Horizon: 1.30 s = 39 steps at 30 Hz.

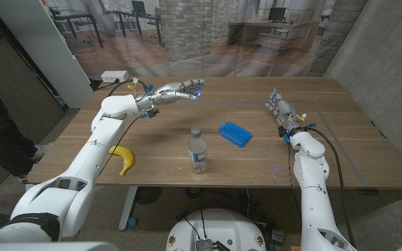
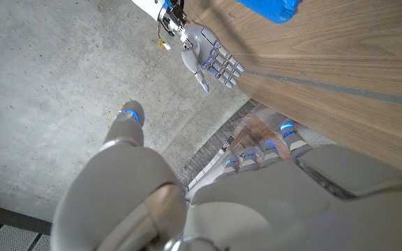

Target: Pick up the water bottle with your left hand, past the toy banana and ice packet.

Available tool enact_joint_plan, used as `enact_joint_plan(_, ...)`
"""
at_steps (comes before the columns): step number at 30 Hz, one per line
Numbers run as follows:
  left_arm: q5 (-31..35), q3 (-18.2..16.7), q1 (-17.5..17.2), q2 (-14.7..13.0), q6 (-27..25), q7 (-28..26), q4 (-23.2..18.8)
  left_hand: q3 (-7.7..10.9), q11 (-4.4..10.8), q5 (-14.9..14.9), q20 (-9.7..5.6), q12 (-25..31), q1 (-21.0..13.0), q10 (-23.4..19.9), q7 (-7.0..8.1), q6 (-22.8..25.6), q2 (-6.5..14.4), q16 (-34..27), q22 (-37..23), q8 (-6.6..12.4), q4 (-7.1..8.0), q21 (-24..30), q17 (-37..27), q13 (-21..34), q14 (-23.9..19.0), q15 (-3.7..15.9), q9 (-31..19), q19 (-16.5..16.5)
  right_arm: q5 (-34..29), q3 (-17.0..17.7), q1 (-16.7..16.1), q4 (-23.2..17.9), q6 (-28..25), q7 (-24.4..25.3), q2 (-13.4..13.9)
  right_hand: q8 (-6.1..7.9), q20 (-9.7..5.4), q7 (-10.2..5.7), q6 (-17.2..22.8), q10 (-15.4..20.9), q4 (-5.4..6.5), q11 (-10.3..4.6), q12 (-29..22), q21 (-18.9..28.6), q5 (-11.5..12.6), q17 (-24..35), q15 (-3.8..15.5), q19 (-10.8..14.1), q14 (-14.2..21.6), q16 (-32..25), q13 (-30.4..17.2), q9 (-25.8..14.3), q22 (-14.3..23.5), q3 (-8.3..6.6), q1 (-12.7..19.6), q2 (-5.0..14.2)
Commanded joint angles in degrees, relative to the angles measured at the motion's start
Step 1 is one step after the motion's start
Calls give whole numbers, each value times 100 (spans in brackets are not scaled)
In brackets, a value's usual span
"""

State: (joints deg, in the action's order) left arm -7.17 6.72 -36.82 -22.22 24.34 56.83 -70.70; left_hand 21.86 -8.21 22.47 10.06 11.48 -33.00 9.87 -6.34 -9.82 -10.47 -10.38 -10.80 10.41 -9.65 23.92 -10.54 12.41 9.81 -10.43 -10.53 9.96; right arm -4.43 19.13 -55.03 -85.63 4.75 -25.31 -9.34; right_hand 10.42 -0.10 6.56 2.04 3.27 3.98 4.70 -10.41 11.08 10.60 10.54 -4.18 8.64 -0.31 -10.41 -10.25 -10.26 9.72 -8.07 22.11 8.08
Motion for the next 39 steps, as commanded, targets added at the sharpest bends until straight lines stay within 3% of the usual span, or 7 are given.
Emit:
enact_joint_plan(1, -173, -32, -151, -306, -41, 523, -405, -73, -22, 54, 15, 46, -78, 1042, -237, -1664, -12, -5, -26, 46, 10, -26, -8, 29, 951, -48, -32, 292, -164, -135, -161, -209, -64, 79, -109, 35, 14, 52, 5, -8, 17, 46, -37, 36, 17, 10, -59, 63, -4, -52, -14, -8, 32, -5, -37, 1)
enact_joint_plan(16, -265, -16, -192, -684, -192, 1050, -787, -292, -64, 191, -6, 68, -194, 1115, -286, -1725, 10, -8, -34, 47, 43, -84, -6, 40, 1054, -99, -33, 308, -266, -249, -374, -352, -53, 231, -246, 34, 11, 53, 5, -12, 21, 43, -36, 35, 19, 9, -52, 59, -7, -50, -14, -8, 32, -5, -64, -2)
enact_joint_plan(20, -283, -40, -217, -764, -189, 1121, -869, -388, -101, 254, 11, 65, -251, 1179, -374, -1896, 22, -2, -38, 3, 53, -117, -5, 45, 1122, -135, -35, 335, -286, -273, -353, -321, -45, 257, -251, 34, 12, 56, 4, -12, 21, 43, -36, 34, 20, 8, -54, 59, -6, -50, -14, -8, 32, -6, -69, -2)
enact_joint_plan(39, -749, -32, -160, -715, 87, 1622, -942, -587, -174, 374, 12, 83, -344, 1246, -414, -1910, 28, -13, -46, 55, 80, -169, -6, 54, 1197, -168, -37, 358, -379, -376, -179, -200, -45, 335, -230, 33, 12, 54, 1, -8, 19, 42, -37, 34, 24, 4, -51, 60, -5, -48, -14, -8, 32, -10, -94, -6)
